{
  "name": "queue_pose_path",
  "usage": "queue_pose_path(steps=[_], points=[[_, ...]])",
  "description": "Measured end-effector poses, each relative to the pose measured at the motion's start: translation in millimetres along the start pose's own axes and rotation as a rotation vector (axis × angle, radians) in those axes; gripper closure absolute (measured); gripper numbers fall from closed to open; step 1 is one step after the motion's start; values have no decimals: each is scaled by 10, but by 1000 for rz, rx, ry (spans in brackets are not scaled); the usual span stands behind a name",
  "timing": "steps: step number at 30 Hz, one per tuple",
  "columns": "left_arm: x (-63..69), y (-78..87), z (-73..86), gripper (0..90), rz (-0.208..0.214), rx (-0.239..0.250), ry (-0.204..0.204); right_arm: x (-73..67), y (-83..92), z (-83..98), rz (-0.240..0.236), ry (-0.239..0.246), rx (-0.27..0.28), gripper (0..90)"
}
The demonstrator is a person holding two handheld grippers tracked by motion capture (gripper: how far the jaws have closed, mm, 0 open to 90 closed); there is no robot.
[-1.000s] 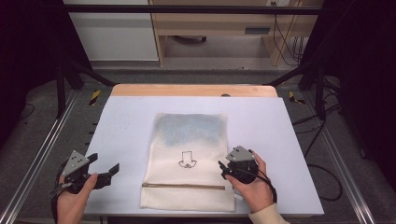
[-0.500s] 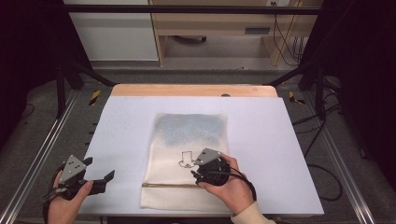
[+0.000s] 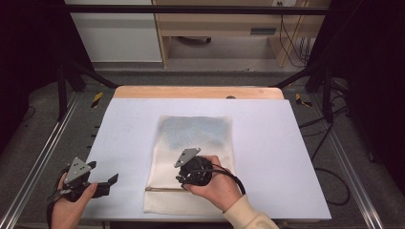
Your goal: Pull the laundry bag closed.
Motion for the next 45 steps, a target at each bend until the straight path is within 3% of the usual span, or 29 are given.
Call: queue_pose_path(steps=[3,6,13,27,36,41,45], points=[[5,-2,-18,63,10,3,-15,-43,-39,-73,-14,21,6,643],[13,-19,-12,63,6,-18,-28,-75,-62,-109,-40,25,16,687],[12,-7,-10,70,13,-16,-12,-277,-198,-216,-121,59,18,768],[-6,11,-9,73,16,-23,6,-592,-627,-447,-233,117,-16,790],[32,34,-16,74,32,-21,16,-655,-828,-457,-270,126,-70,742],[78,60,-38,74,30,-12,6,-645,-883,-441,-275,126,-95,818],[144,89,-65,74,66,2,27,-597,-740,-472,-283,111,-53,820]])
Point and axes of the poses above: each handheld gripper's, and its own axes: y roughly backward along the jaws, z roughly out of its underside, x roughly to its right, the point moved 4 cm from there along -y, roughly forward along the jaws, and after that the axes turned 5 degrees about z, right-handed, at the moved point
